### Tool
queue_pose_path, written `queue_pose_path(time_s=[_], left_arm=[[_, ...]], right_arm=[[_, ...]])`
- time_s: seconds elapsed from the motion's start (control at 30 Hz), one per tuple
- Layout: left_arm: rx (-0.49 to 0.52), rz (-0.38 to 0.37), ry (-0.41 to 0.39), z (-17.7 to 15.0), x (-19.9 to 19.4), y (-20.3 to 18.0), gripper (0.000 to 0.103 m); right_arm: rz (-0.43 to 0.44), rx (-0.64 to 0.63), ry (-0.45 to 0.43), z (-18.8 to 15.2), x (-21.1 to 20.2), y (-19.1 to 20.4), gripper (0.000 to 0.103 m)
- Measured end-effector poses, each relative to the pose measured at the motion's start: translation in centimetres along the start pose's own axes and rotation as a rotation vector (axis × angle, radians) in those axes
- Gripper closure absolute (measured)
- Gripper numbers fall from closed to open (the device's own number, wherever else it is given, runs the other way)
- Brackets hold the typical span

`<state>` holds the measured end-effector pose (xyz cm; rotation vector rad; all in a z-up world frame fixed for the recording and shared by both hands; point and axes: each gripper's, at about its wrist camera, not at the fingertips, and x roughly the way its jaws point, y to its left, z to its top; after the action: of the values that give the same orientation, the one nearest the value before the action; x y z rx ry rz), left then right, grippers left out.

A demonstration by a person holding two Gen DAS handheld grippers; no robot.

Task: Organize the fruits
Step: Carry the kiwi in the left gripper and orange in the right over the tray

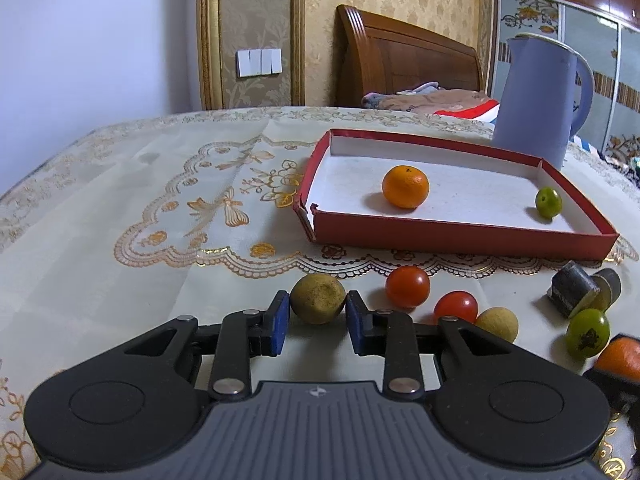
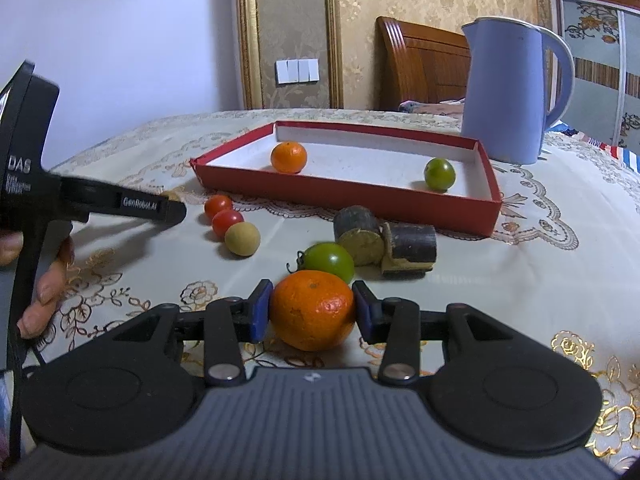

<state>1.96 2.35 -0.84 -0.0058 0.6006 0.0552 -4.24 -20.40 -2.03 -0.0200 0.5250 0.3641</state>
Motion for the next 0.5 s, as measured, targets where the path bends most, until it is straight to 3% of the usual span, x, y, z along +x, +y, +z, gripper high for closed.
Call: queue_pose_path(time_s=[0.27,0.5], left_arm=[[0.033,0.022,-0.025,0.1,-0.6,-0.4,0.073],[0.039,-0.012,-0.046,2.1,-0.9,-1.2,0.073]], right_arm=[[-0.027,0.014,-0.045,0.4,-0.7,-0.9,0.063],[-0.098,-0.025,-0.140,3.6,-0.9,-1.4,0.063]])
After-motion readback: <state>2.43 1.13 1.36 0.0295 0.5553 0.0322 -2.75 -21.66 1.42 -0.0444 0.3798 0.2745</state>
